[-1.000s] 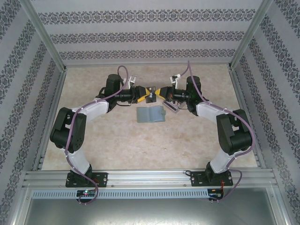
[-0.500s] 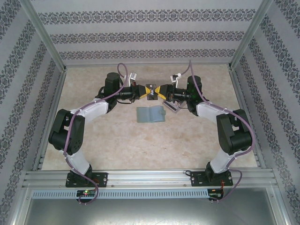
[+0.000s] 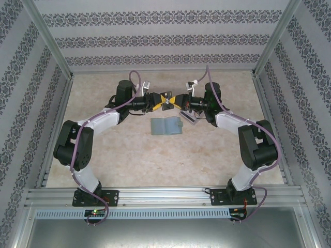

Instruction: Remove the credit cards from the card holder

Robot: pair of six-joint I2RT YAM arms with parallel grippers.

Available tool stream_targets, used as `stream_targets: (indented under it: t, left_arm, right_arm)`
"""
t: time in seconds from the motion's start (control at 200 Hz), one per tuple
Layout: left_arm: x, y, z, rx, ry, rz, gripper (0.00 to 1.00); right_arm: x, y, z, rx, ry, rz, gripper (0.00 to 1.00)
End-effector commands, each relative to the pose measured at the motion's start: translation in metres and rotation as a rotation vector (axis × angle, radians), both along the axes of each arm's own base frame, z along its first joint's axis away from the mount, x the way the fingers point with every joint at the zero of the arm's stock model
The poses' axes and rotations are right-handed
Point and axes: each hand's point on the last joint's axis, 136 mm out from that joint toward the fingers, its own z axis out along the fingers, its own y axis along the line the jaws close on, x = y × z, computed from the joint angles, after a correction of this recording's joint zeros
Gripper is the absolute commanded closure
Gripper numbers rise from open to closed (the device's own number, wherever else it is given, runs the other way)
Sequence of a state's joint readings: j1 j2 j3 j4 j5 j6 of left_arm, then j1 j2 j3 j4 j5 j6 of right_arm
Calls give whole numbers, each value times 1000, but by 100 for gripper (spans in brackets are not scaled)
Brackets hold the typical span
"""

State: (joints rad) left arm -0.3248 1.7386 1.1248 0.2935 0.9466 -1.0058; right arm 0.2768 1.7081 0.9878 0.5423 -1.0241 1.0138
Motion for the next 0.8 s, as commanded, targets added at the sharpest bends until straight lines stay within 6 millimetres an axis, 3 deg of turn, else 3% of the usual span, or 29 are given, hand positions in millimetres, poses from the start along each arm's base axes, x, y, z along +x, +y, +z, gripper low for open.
stream_targets:
  t: [0.0, 0.125, 0.35, 0.445, 0.629, 0.794]
  left_arm:
    - [7, 16, -19, 110, 66, 56, 51]
    - [15, 38, -43, 220, 120, 126, 37]
    - [13, 89, -70, 474, 145, 227, 22]
    - [10, 111, -75, 540, 149, 273, 13]
    - [1, 145, -81, 620, 174, 331, 0]
    - [-5, 166, -76, 651, 165, 361, 0]
  right_arm:
    - [11, -14, -5, -142, -89, -60, 100]
    - [19, -33, -21, -360, -129, -113, 100]
    - [34, -89, -36, -757, -253, -163, 100]
    - [39, -113, -35, -882, -320, -154, 100]
    - [39, -136, -34, -1057, -490, -59, 100]
    - [45, -147, -43, -1155, -535, 19, 100]
